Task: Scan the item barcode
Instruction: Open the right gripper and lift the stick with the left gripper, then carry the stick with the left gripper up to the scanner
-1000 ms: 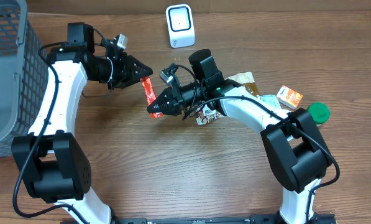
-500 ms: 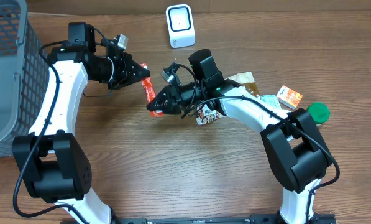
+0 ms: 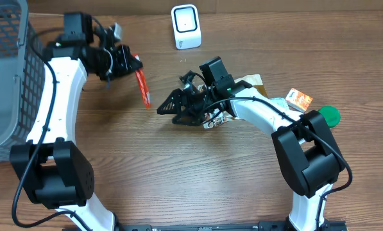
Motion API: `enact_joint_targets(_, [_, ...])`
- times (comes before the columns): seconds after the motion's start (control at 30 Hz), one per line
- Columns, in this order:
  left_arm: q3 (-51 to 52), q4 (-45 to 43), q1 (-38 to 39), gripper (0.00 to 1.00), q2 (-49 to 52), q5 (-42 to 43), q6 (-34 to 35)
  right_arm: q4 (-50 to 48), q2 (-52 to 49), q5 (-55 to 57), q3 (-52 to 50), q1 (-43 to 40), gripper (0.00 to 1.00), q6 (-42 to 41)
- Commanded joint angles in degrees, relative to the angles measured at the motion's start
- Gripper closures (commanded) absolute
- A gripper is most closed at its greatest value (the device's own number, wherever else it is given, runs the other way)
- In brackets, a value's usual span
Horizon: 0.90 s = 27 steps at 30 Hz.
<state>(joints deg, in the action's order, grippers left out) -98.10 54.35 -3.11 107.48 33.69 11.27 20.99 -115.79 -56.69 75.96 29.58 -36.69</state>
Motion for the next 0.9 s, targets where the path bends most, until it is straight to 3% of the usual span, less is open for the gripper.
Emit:
enact_joint_targets(0.0, [-8.3, 0.9, 0.2, 0.96, -0.4, -8.4, -3.9, 4.0, 0.4, 8.6, 0.2, 0.1, 0.14, 6.1])
enact_joint_targets(0.1, [-15.0, 3.3, 1.8, 0.96, -0.5, -15.3, -7.0, 7.9, 0.4, 11.2, 0.2, 0.4, 0.13, 7.2])
enact_joint_targets(0.3, [-25.3, 7.2, 9.2, 0.96, -0.5, -38.2, -13.0, 19.4, 0.4, 16.2, 0.2, 0.3, 0.15, 10.3])
enact_joint_targets(0.4, [-26.4, 6.9, 14.1, 0.96, -0.4, -48.1, -17.6, 28.2, 1.1, 17.1, 0.2, 1.1, 0.39, 17.0])
enact_joint_targets(0.67, [-26.4, 0.3, 20.1, 0.96, 1.4, -54.5, -24.0, 39.5, 14.6, 34.7, 0.2, 5.0, 0.4, 13.8])
enact_joint_targets(0.87, [-26.4, 0.3, 20.4, 0.96, 1.5, -54.6, -22.4, 48.3, 29.1, 46.6, 0.2, -0.9, 0.35, 11.2])
